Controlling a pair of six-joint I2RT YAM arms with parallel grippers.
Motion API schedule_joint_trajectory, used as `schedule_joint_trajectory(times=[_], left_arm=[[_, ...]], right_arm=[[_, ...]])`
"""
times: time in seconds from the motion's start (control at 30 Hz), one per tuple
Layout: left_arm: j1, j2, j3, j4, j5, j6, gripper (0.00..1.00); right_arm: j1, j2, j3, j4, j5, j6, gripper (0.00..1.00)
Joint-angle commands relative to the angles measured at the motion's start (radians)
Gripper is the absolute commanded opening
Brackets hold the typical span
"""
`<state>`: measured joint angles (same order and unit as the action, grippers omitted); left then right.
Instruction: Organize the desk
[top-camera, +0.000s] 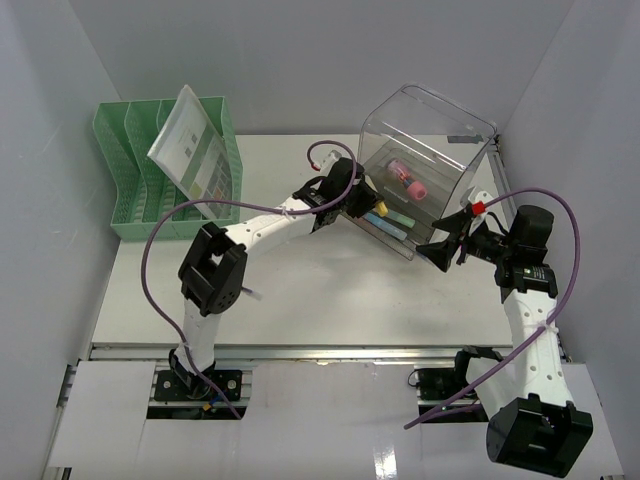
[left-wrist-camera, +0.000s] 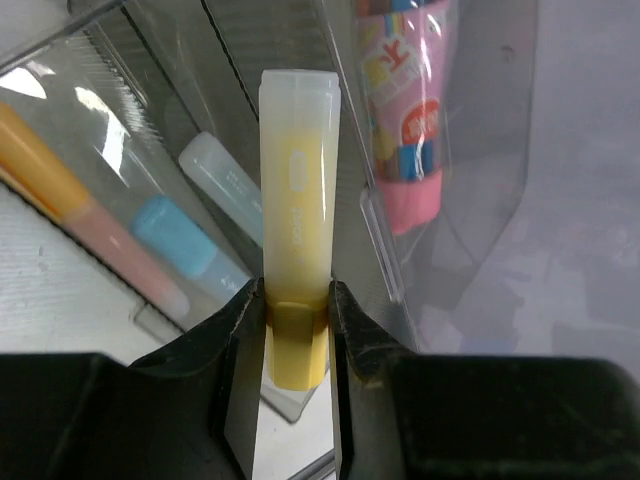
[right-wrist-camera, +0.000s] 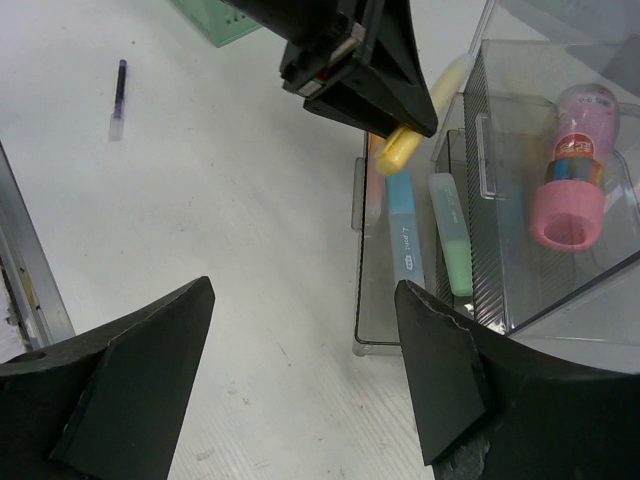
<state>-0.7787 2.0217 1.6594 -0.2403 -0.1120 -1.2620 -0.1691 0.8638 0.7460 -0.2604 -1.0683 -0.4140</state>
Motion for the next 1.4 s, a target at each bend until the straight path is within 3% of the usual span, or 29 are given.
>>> schedule_joint_trajectory(times=[0.0, 0.13, 0.23, 0.47, 0.57, 0.63, 0.7, 0.8, 1.0, 1.07, 1.2, 1.37], left_arm=[[0.013, 0.031, 0.1, -0.053, 0.047, -0.066, 0.45], [0.013, 0.03, 0.107, -0.047, 0.069, -0.03, 0.61], [0.013, 0.005, 0.097, -0.027, 0.087, 0.031, 0.65], [0.029, -0.184, -0.078, 0.177, 0.275, 0.437, 0.74], [0.051, -0.363, -0.249, 0.218, 0.333, 0.625, 0.84], [0.065, -0.532, -0.372, 0.224, 0.338, 0.697, 0.88], [0.084, -0.688, -0.569, 0.225, 0.334, 0.762, 0.93], [0.098, -0.929, -0.741, 0.206, 0.299, 0.826, 0.98], [0.11, -1.245, -1.099, 0.241, 0.294, 0.711, 0.98], [0.111, -1.318, -1.188, 0.291, 0.295, 0.651, 0.98], [0.111, -1.372, -1.291, 0.348, 0.304, 0.575, 0.98], [0.111, -1.306, -1.333, 0.472, 0.356, 0.532, 0.98]], right_arm=[[-0.011, 0.004, -0.004, 0.02, -0.008, -0.014, 0.79], [-0.011, 0.002, -0.01, 0.0, -0.05, -0.067, 0.79], [-0.01, 0.004, -0.011, -0.053, -0.126, -0.138, 0.77], [0.051, 0.022, -0.031, -0.202, -0.159, -0.45, 0.63], [0.18, 0.096, 0.017, -0.317, 0.053, -0.584, 0.47], [0.288, 0.139, 0.044, -0.327, 0.145, -0.585, 0.36], [0.385, 0.183, 0.074, -0.312, 0.255, -0.552, 0.27], [0.562, 0.27, 0.134, -0.209, 0.508, -0.408, 0.17], [0.793, 0.511, 0.253, -0.048, 0.991, -0.21, 0.21], [0.83, 0.595, 0.288, 0.01, 1.245, -0.159, 0.26], [0.842, 0.684, 0.313, 0.109, 1.49, -0.136, 0.32], [0.84, 0.708, 0.306, 0.196, 1.618, -0.161, 0.44]])
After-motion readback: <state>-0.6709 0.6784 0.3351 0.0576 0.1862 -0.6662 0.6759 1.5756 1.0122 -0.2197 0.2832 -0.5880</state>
